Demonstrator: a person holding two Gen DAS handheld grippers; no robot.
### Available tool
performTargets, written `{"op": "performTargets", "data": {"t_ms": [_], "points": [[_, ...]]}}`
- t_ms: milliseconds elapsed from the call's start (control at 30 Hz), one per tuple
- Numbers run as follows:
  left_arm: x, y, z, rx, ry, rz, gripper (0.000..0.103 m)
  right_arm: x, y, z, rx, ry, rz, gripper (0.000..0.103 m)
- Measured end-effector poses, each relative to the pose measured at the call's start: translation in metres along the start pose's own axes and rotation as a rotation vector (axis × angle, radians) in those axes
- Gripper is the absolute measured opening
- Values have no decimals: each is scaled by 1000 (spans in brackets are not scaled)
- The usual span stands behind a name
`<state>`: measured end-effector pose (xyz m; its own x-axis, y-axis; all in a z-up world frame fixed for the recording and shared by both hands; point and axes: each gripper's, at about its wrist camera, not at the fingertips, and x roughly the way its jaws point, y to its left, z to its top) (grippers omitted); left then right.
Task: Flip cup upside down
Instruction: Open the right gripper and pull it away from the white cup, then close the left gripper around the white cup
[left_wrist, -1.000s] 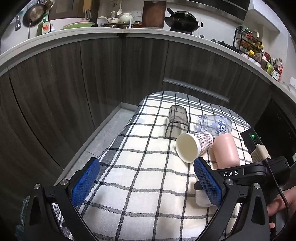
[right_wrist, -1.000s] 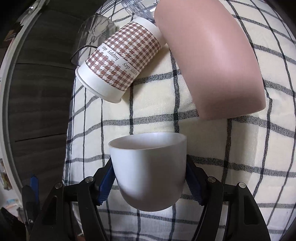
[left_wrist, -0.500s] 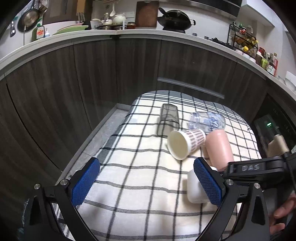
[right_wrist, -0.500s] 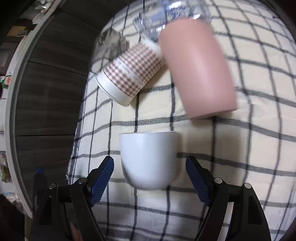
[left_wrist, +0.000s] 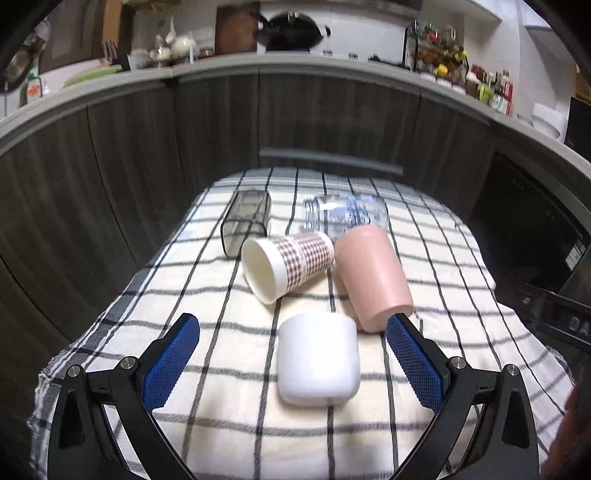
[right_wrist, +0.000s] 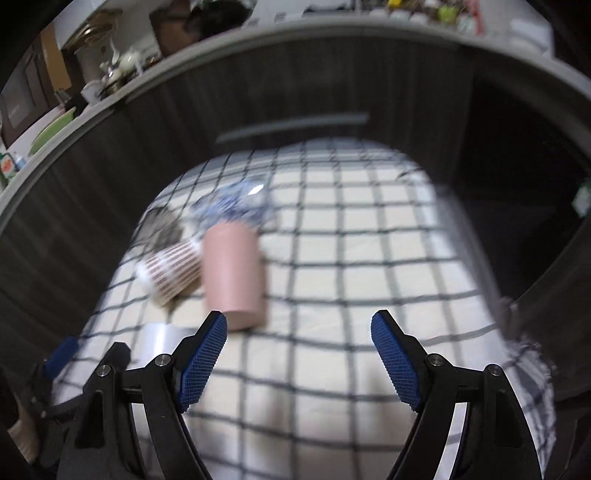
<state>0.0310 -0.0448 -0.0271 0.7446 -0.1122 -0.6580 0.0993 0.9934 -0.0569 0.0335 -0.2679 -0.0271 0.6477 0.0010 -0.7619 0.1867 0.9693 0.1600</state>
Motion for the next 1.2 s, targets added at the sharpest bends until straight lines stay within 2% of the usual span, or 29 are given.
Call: {"op": "performTargets", "data": {"t_ms": [133,267,467,633,767,833,1133,1200], "points": [[3,-5,-10,17,-52,-12,103,-17,-8,-10,3,-136,-51,82],[17,-14,-27,74,-79,31,102,-32,-5,-16,-19,-246,-84,90],[31,-27,-44,128,-45,32,100,-27,-10,-20,-13,-214,-72,90],[50,-21,-53,96,32,53,79,-19,-19,-24,17,-181,-64,90],[51,-25,-56,105,36,51,77,-11,-20,-25,21,-157,-62,90],[51,-26,-58,115,37,50,67,-9,-19,-25,17,-150,-62,90],[52,-22,-51,107,63,61,67,-7,-16,-26,4,-141,-58,90],[51,-17,-44,81,101,46,67,-9,-16,-25,7,-141,-57,90]]}}
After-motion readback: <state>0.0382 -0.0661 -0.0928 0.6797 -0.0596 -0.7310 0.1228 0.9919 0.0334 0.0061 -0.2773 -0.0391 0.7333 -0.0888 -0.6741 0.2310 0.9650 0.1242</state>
